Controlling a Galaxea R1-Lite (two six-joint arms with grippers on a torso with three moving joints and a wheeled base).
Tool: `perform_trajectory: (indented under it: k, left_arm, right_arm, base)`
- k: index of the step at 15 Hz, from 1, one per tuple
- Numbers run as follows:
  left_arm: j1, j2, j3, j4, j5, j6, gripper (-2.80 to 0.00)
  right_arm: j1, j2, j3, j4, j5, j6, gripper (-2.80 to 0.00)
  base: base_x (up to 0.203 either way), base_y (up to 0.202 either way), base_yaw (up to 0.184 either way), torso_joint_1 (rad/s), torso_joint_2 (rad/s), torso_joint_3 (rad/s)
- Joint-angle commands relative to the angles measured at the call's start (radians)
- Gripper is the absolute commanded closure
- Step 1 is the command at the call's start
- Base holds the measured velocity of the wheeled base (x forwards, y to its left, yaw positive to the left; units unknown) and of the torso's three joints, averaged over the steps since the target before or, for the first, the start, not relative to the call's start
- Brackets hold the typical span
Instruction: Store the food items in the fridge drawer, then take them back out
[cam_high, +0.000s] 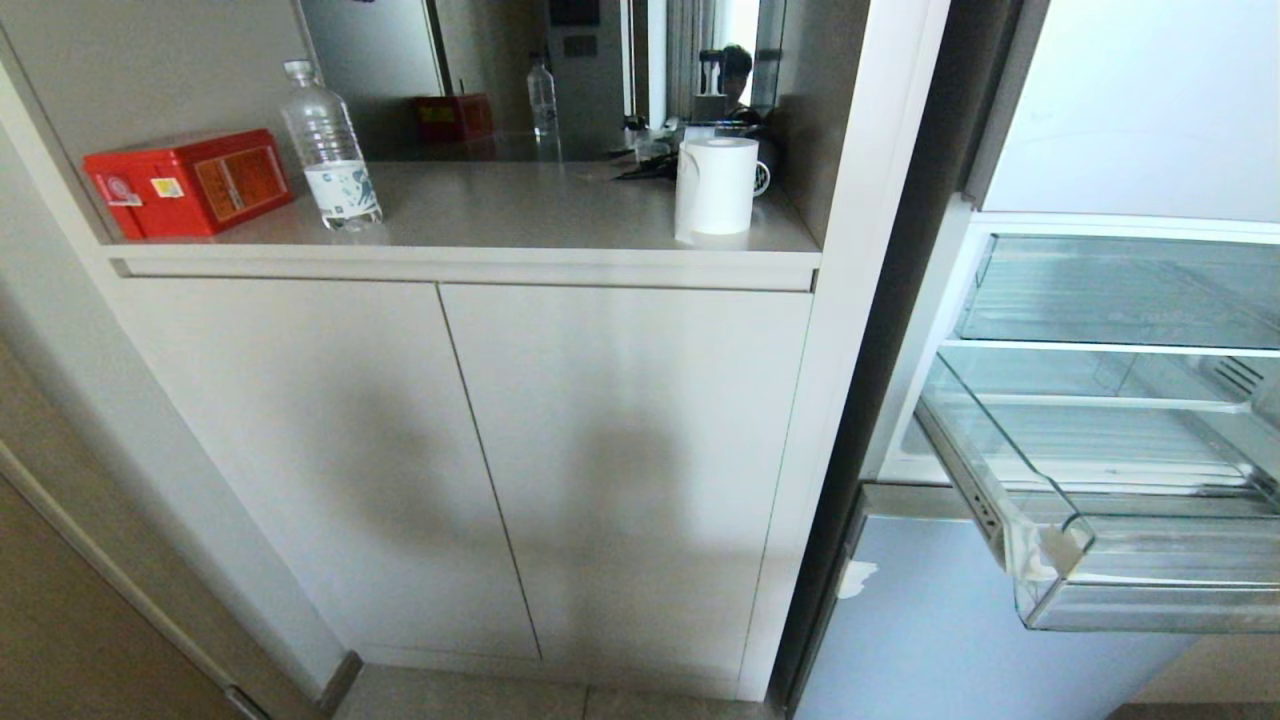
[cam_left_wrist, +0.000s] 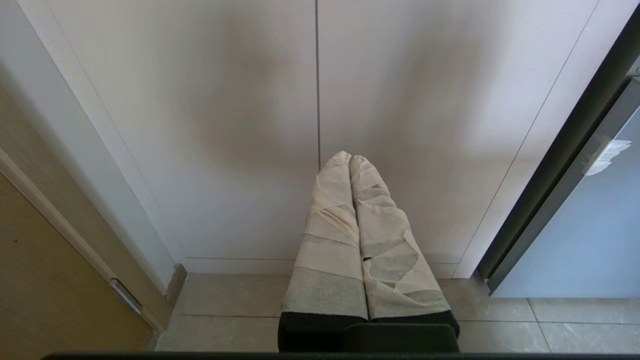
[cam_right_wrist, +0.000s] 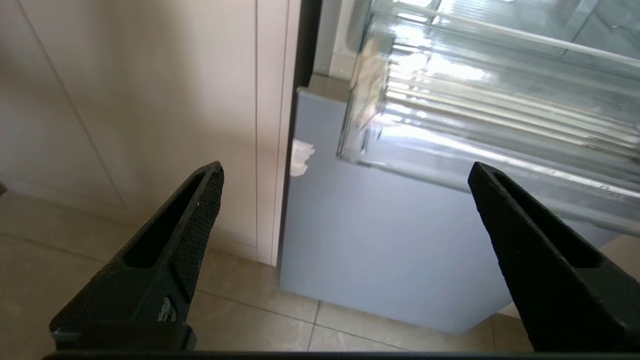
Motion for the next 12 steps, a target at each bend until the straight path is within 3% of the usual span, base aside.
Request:
perform_trajectory:
  k: [1,5,12]
  left_arm:
    - [0.001,0.001,0.000,0.000,0.000,0.000,0.00]
    - [0.000,0.001,0.000,0.000,0.000,0.000,0.00]
    - [0.001,0.001,0.000,0.000,0.000,0.000,0.00]
  right_arm:
    - [0.024,-0.125,0.004,0.040,-0.020,-0.005,-2.80]
    - [0.030,-0.206,0.008,0.139,-0.067,-0.033,-2.80]
    - [0.030,-0.206,0.008,0.140,-0.084,-0.023,-2.80]
  base:
    - [0.000,0.000,0.000,0.000,0.00,0.000]
    - [0.000,0.000,0.000,0.000,0.00,0.000]
    - [0.000,0.000,0.000,0.000,0.00,0.000]
